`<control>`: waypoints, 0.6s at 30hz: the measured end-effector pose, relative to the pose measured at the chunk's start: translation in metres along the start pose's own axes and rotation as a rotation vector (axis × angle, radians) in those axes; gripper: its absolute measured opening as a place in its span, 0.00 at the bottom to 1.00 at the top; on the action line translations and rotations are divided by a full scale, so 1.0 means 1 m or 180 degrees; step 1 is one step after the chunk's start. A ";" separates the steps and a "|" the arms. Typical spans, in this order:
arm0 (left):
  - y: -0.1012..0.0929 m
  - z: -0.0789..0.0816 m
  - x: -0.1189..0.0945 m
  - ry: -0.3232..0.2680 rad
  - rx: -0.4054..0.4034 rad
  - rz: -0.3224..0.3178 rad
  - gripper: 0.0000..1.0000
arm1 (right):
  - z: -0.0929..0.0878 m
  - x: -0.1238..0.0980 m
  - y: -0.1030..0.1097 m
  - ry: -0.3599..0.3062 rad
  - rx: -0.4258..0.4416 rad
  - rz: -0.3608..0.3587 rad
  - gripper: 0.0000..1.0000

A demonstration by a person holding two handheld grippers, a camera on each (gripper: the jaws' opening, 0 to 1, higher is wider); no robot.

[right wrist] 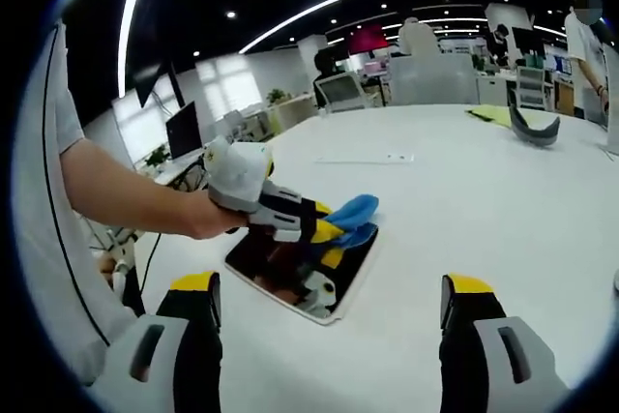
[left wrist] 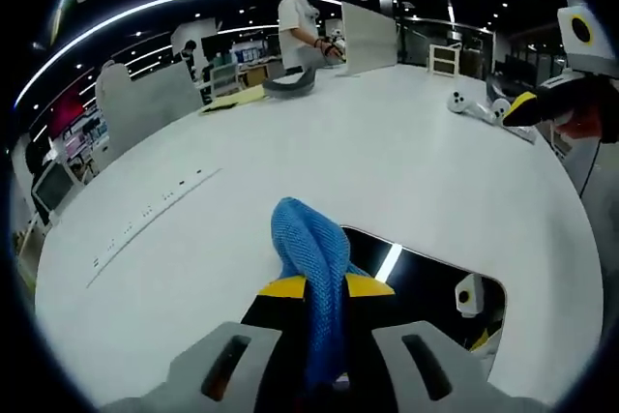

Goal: Wipe the mirror surface with the cleaning cloth until all visible marks leave the cleaned area.

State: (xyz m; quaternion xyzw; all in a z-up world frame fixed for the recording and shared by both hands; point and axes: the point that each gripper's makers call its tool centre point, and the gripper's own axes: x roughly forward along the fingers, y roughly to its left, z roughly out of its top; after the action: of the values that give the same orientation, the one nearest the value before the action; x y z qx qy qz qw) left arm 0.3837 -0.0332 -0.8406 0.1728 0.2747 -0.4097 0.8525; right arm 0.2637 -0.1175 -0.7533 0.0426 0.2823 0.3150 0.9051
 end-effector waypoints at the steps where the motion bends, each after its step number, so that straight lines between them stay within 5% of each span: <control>1: -0.001 0.001 0.001 0.0001 0.0002 -0.0007 0.10 | 0.000 0.000 0.000 -0.0004 0.0005 0.0000 0.94; 18: -0.014 0.006 0.007 -0.0031 0.0134 -0.0147 0.10 | 0.001 -0.001 -0.001 -0.0025 0.0031 -0.0034 0.94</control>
State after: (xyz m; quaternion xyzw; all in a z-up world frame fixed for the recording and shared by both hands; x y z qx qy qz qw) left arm 0.3779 -0.0490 -0.8407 0.1823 0.2657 -0.4358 0.8404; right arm 0.2642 -0.1186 -0.7523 0.0468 0.2806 0.3086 0.9077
